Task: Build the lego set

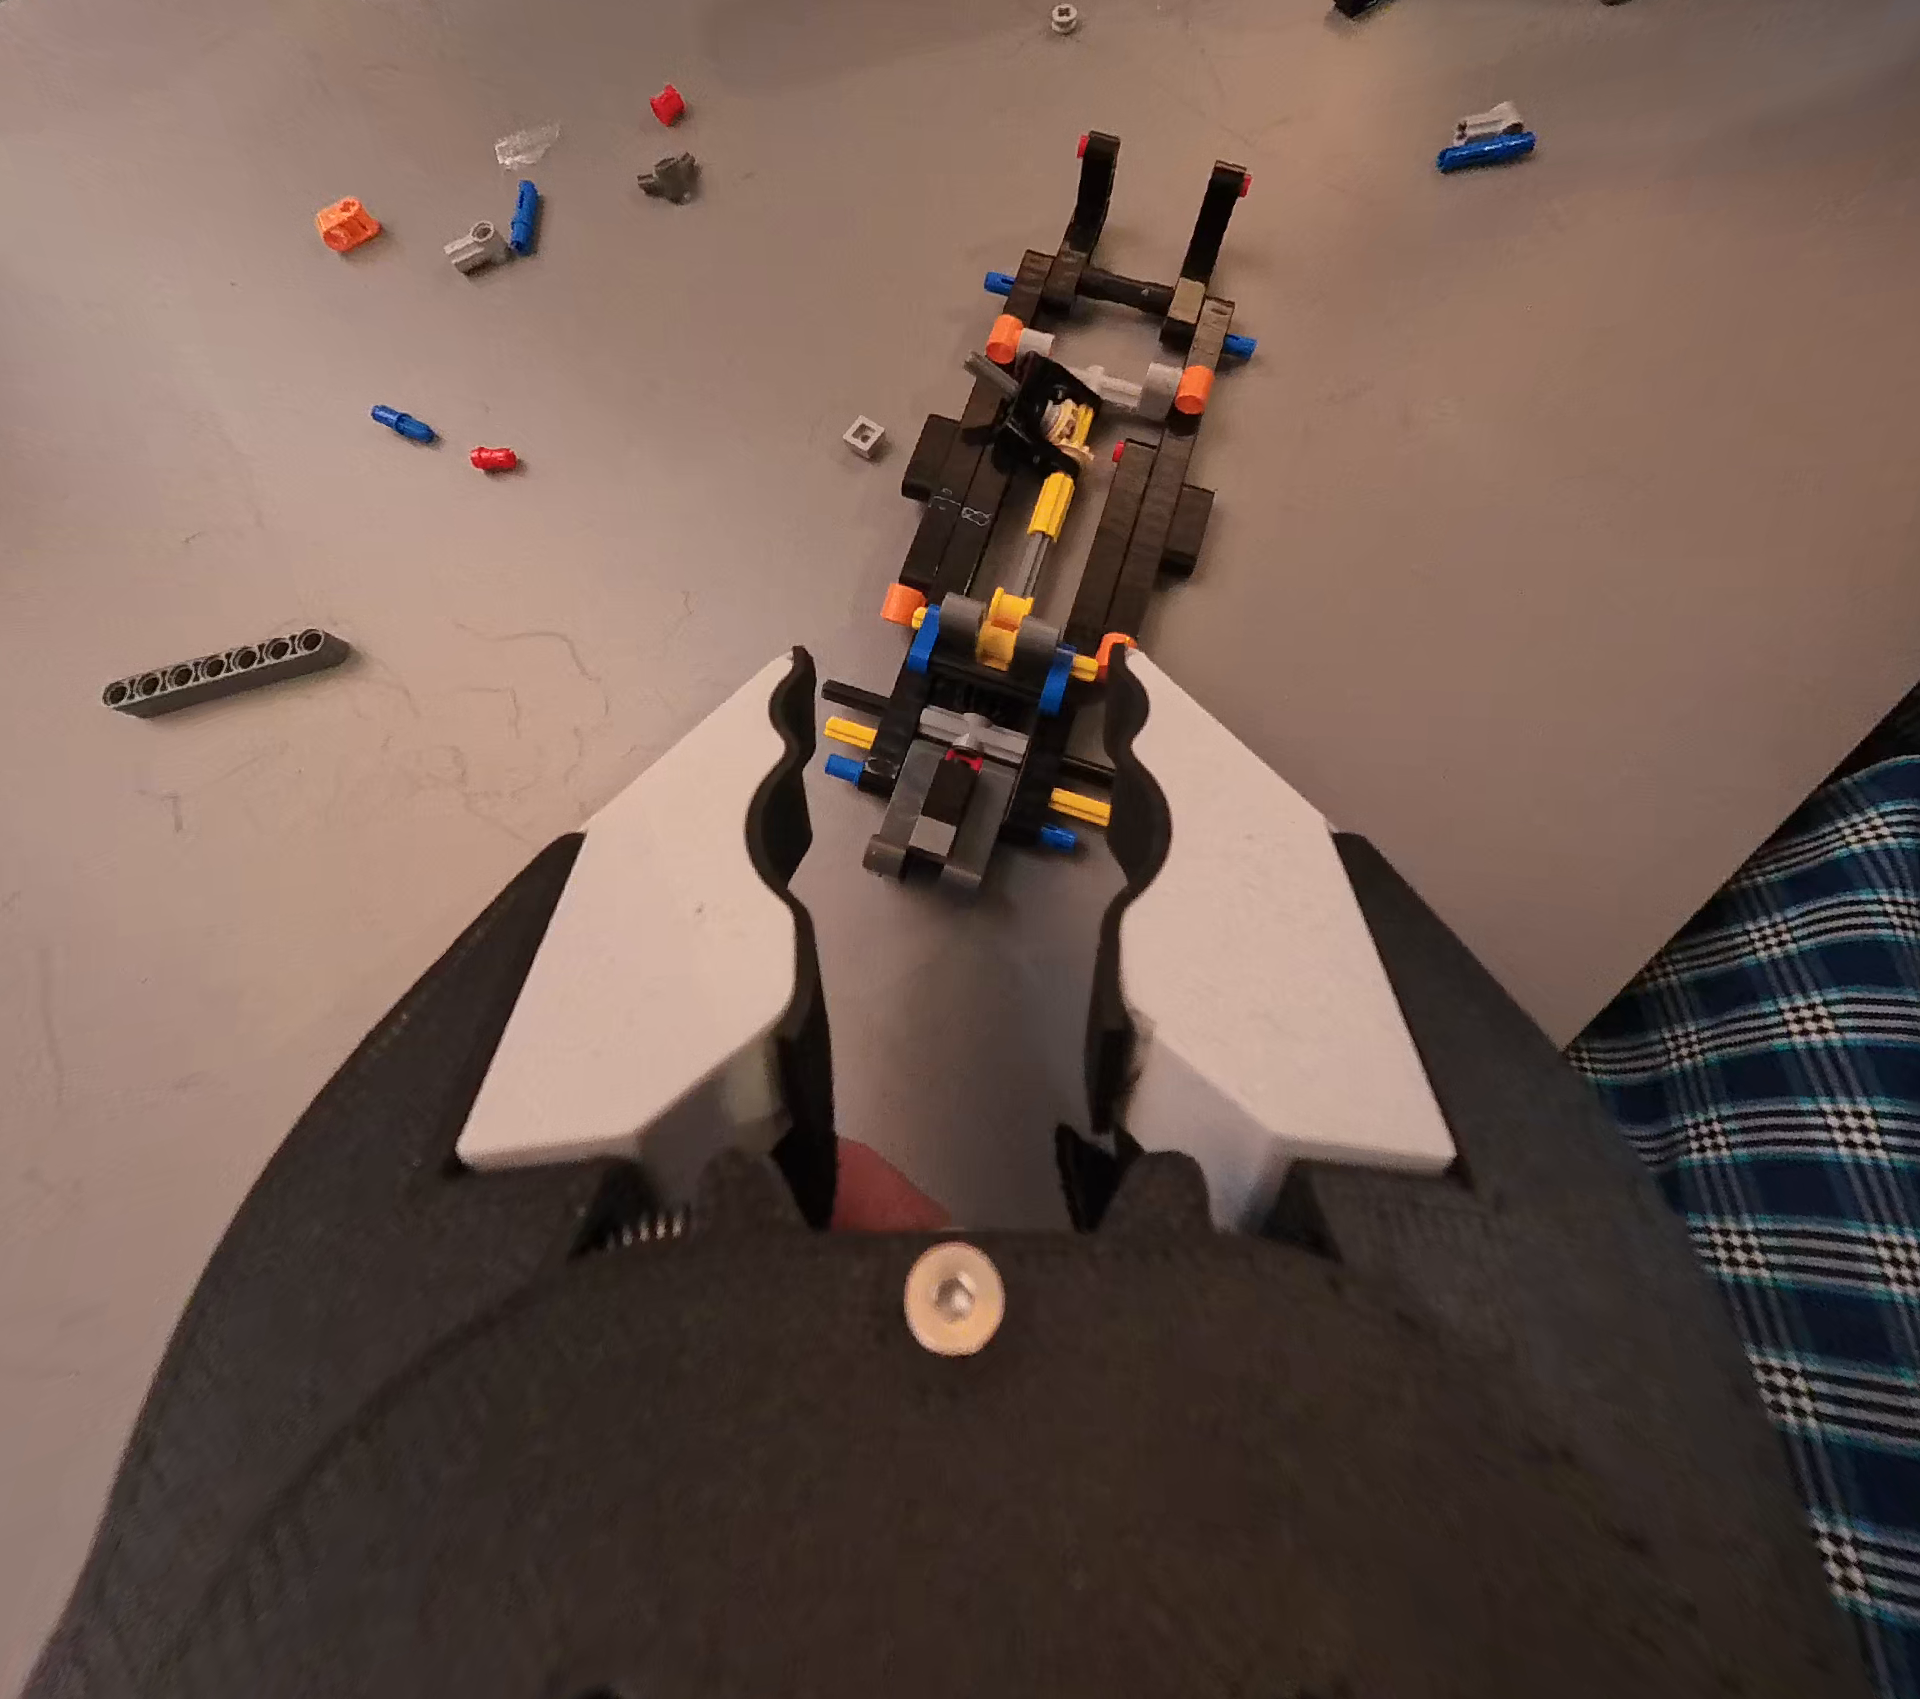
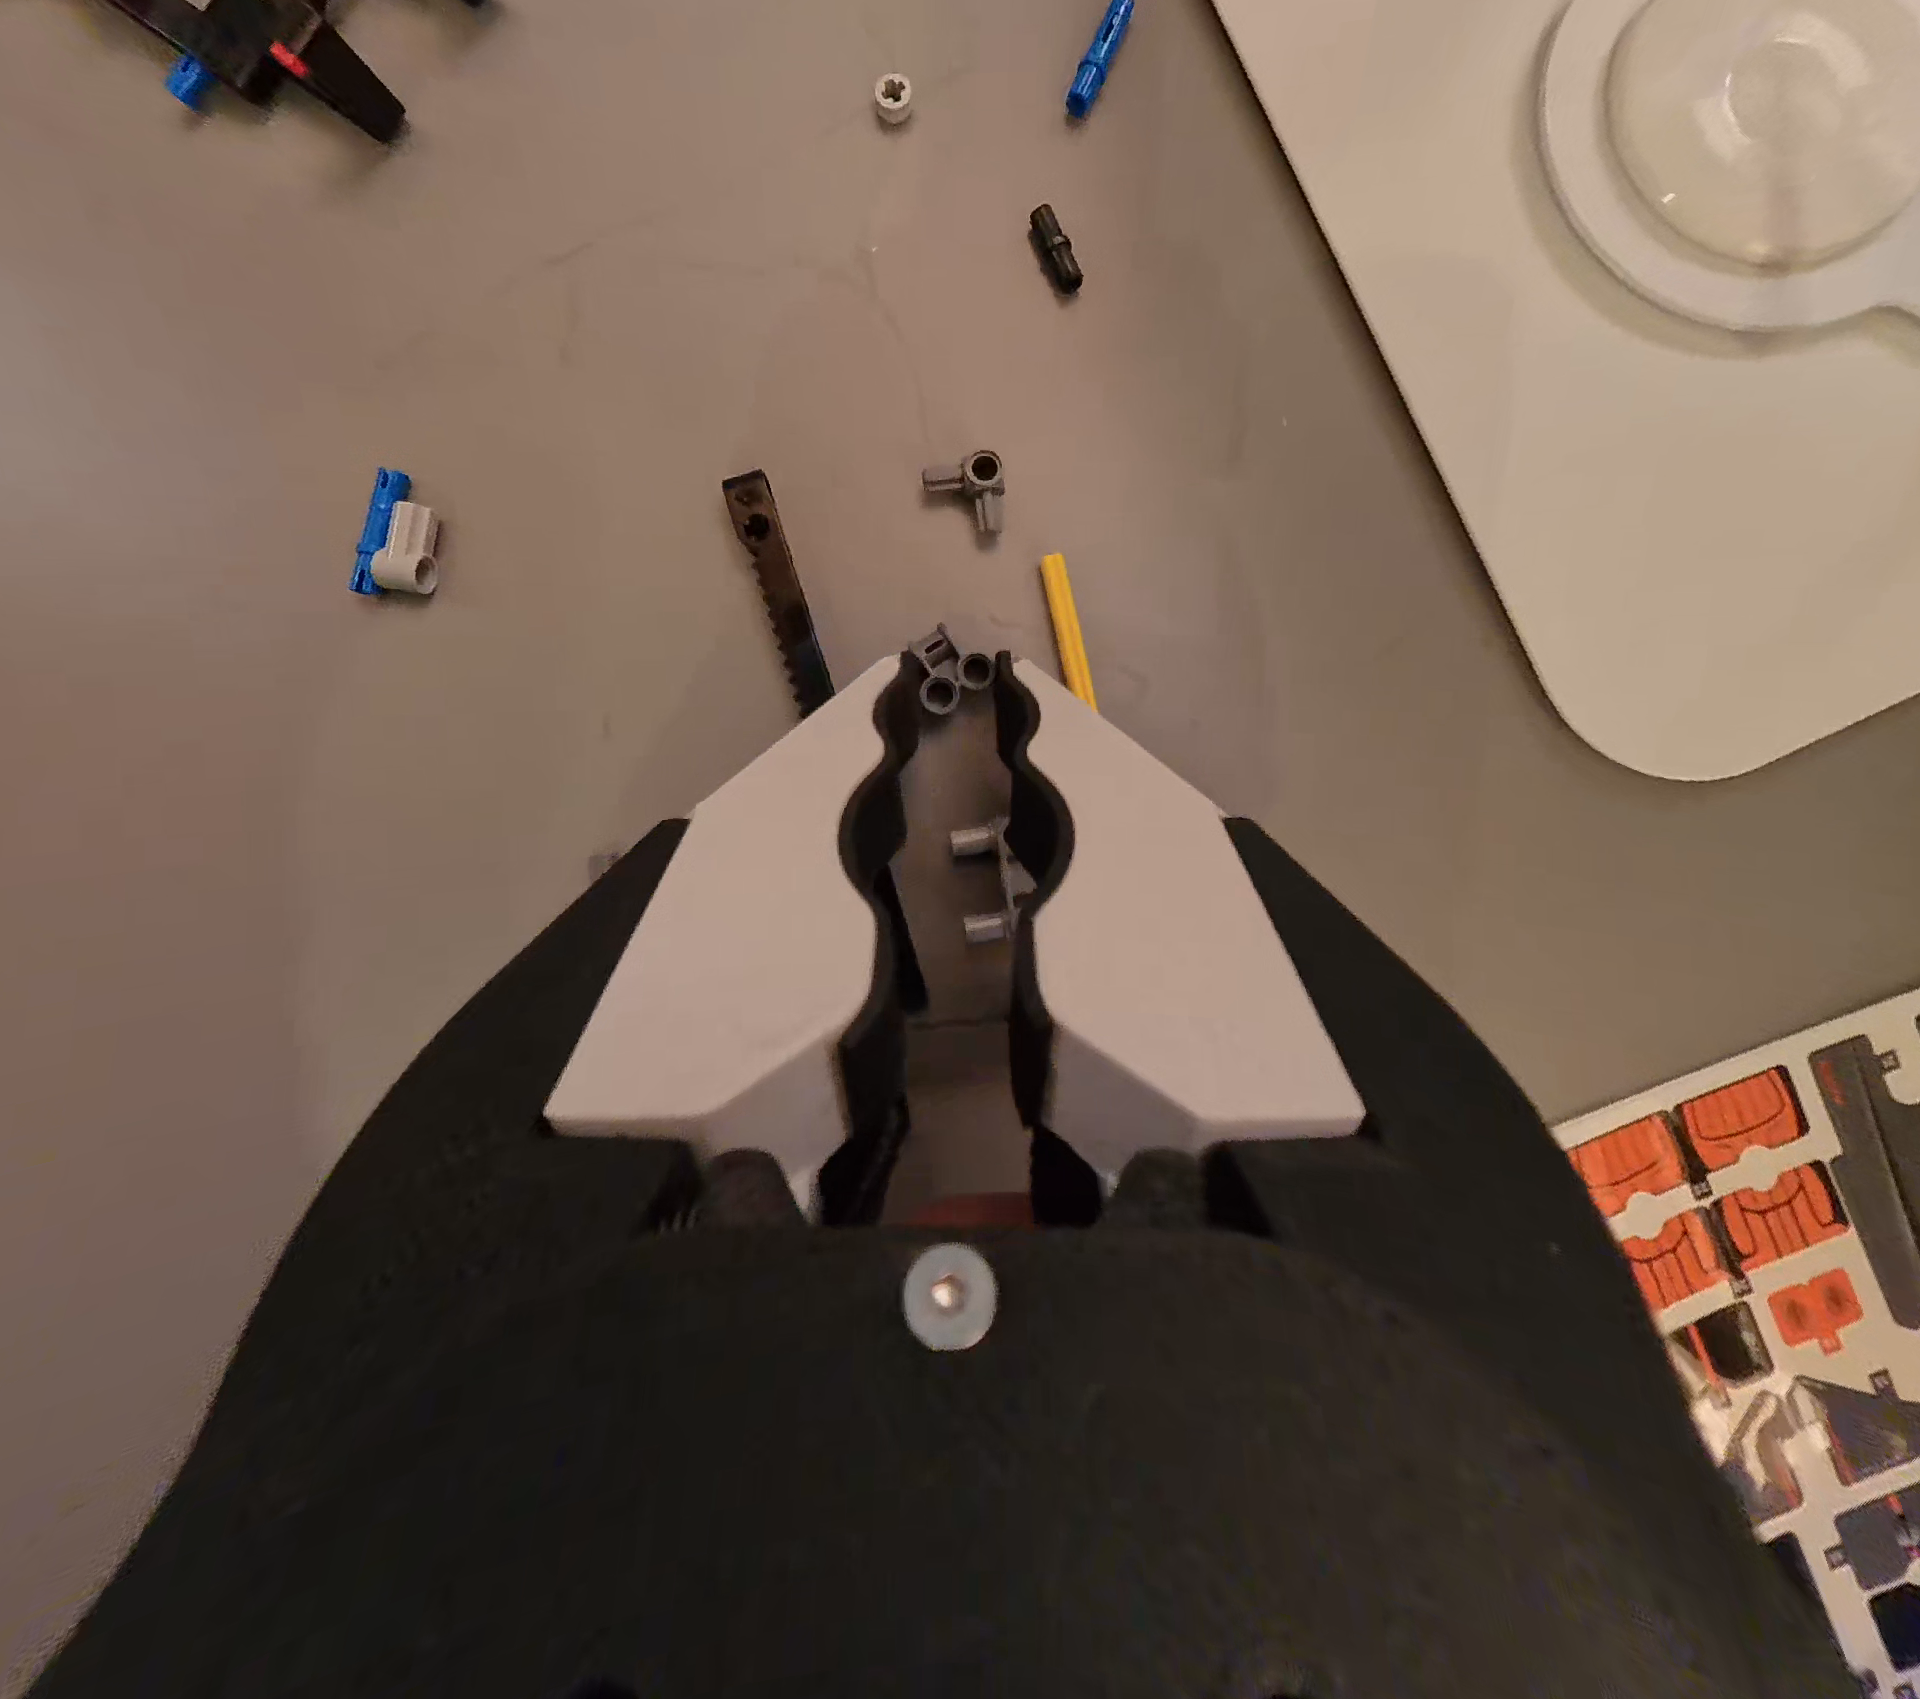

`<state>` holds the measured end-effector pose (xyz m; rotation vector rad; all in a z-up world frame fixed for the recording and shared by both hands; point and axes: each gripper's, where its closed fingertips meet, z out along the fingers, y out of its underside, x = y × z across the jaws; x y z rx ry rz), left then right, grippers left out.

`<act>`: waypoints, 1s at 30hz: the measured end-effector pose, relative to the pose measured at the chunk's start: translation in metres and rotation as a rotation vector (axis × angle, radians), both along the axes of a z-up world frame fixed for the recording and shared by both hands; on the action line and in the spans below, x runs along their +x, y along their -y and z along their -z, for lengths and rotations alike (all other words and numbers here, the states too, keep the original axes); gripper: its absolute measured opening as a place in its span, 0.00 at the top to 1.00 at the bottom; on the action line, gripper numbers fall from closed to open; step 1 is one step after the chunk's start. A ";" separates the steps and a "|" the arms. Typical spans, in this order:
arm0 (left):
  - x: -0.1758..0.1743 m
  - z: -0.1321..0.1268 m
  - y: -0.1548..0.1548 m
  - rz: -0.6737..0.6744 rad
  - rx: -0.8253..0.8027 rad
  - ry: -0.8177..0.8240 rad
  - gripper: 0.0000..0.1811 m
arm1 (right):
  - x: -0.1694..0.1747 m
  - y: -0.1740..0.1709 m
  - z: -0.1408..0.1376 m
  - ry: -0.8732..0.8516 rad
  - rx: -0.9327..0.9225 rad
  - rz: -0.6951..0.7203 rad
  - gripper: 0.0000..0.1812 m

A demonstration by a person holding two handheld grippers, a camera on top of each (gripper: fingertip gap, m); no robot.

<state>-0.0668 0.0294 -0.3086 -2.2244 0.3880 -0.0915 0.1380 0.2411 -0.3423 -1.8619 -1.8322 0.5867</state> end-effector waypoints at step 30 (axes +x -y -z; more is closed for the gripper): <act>0.176 -0.087 -0.127 0.188 0.176 0.423 0.89 | -0.028 0.083 -0.124 -0.562 0.290 -0.154 0.94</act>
